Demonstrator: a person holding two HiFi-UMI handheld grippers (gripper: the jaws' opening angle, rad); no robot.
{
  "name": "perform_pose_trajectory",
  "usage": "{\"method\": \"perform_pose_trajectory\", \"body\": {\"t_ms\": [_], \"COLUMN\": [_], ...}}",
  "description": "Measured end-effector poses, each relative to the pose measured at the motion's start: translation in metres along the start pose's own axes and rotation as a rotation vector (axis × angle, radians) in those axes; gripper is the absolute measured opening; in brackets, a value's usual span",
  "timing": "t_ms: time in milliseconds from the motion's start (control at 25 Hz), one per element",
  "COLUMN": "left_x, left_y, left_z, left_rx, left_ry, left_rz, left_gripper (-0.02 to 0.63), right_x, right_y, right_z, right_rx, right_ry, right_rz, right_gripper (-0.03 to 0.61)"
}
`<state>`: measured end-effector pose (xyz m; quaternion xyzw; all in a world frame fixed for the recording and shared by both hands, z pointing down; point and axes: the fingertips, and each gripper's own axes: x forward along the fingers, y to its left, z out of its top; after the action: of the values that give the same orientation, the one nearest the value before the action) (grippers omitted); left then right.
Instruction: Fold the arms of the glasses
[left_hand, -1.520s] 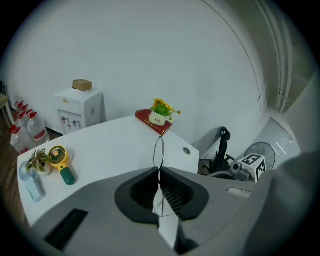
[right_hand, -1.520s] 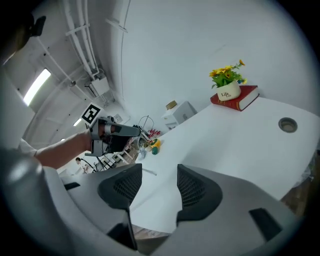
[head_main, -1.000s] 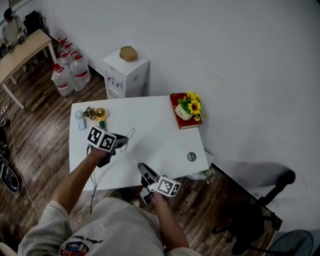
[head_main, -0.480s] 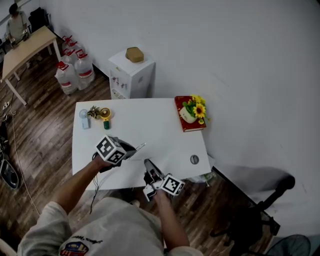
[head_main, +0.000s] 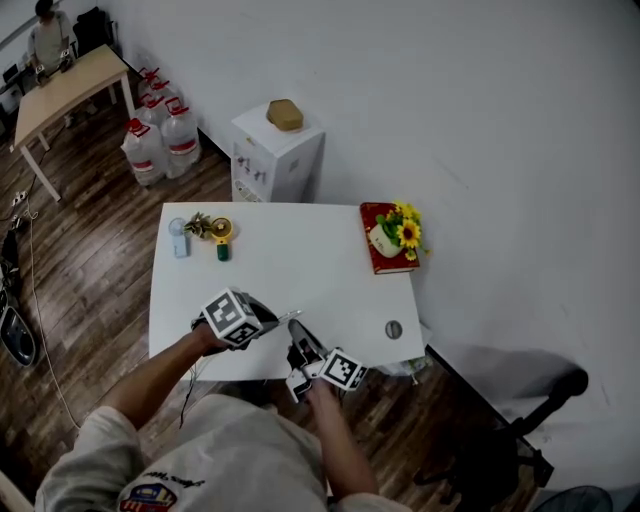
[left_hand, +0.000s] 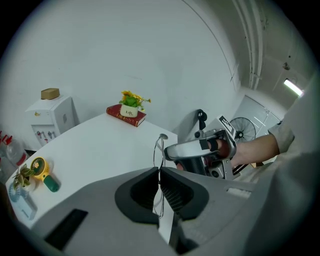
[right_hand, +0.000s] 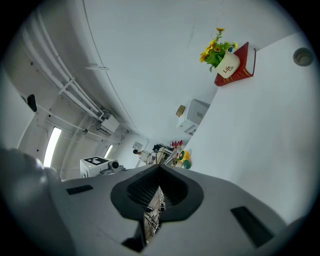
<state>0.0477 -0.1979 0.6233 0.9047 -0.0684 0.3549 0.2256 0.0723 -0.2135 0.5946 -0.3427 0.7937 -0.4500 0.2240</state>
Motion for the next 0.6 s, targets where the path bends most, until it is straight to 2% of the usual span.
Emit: {"method": "perform_pose_trajectory", "body": {"t_ms": [80, 200, 320, 440, 600], "left_x": [-0.001, -0.006, -0.012, -0.015, -0.023], "left_y": [0.005, 0.017, 0.034, 0.052, 0.069], "left_z": [-0.003, -0.008, -0.014, -0.018, -0.027], "left_rx": [-0.035, -0.097, -0.137, -0.151, -0.157], "left_ry": [-0.009, -0.029, -0.045, -0.059, -0.057], "left_rz": [0.002, 0.021, 0.056, 0.111, 0.183], "left_gripper": [0.014, 0.014, 0.014, 0.014, 0.014], "right_x": [0.003, -0.004, -0.015, -0.025, -0.038], "right_y": [-0.003, -0.022, -0.036, -0.042, -0.045], "right_z": [-0.002, -0.006, -0.006, 0.002, 0.019], "right_rx": [0.006, 0.033, 0.024, -0.008, -0.137], "right_ry": [0.006, 0.009, 0.013, 0.012, 0.0], "right_rz": [-0.012, -0.129, -0.229, -0.247, -0.3], "right_gripper": [-0.008, 0.074, 0.099, 0.055, -0.012]}}
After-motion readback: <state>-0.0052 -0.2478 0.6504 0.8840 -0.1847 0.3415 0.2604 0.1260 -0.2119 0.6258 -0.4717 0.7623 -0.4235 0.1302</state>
